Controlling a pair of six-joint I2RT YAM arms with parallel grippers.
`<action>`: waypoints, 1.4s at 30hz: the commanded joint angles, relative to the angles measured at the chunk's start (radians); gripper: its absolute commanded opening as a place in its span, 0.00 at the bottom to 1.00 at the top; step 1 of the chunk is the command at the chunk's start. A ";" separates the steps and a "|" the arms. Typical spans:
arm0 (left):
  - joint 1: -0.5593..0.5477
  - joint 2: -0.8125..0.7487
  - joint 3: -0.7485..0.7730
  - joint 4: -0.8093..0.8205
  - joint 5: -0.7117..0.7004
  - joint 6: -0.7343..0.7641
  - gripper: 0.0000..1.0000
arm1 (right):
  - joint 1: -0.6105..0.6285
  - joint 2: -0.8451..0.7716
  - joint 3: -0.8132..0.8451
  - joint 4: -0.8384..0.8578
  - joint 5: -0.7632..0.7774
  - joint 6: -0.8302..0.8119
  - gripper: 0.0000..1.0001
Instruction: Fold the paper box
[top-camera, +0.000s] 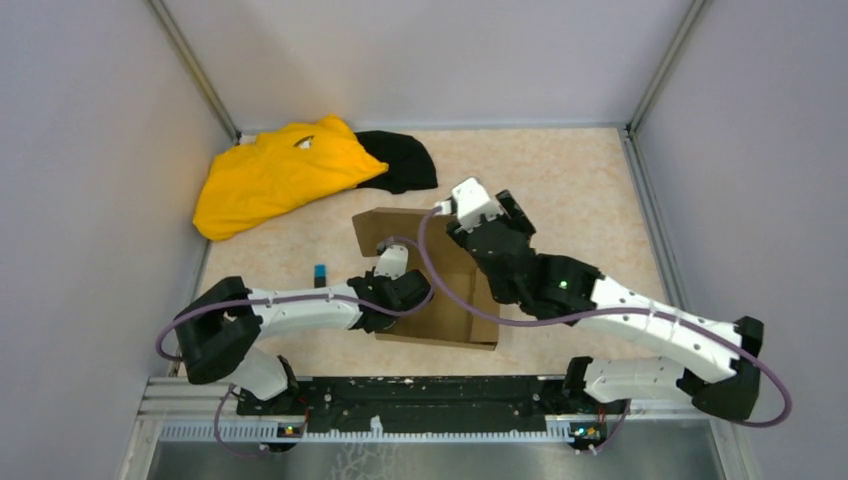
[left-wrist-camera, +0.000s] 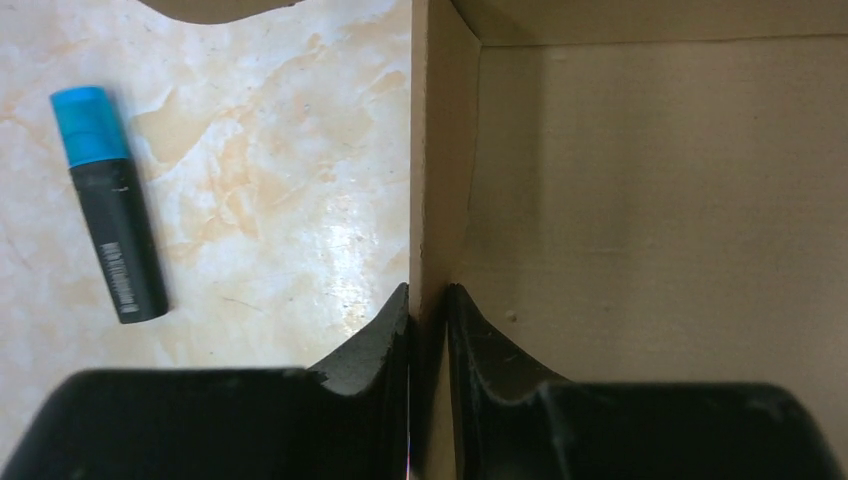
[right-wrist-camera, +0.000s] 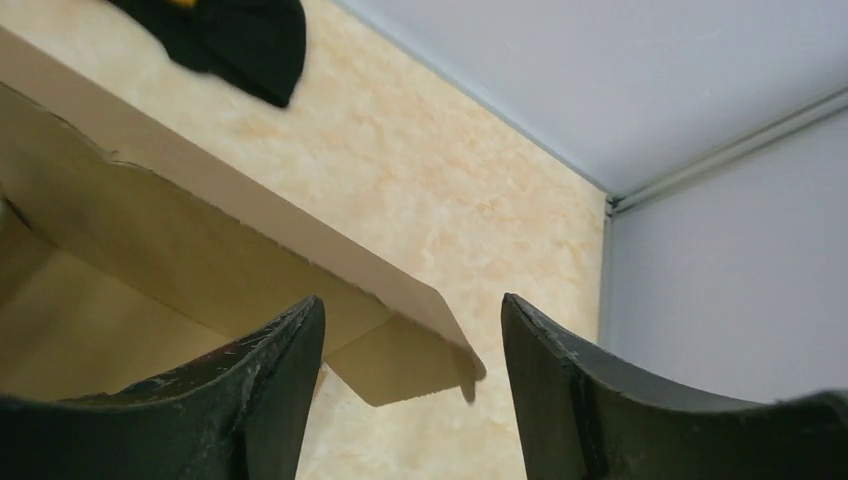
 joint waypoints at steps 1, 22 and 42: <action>-0.003 0.025 0.028 -0.103 -0.062 -0.009 0.23 | -0.004 -0.096 0.119 -0.126 -0.013 0.207 0.63; -0.007 -0.048 0.007 0.185 -0.225 0.297 0.29 | -0.016 -0.274 -0.146 -0.339 -0.289 0.640 0.46; 0.007 -0.124 0.010 0.113 -0.180 0.230 0.40 | -0.225 -0.248 -0.142 -0.338 -0.540 0.585 0.51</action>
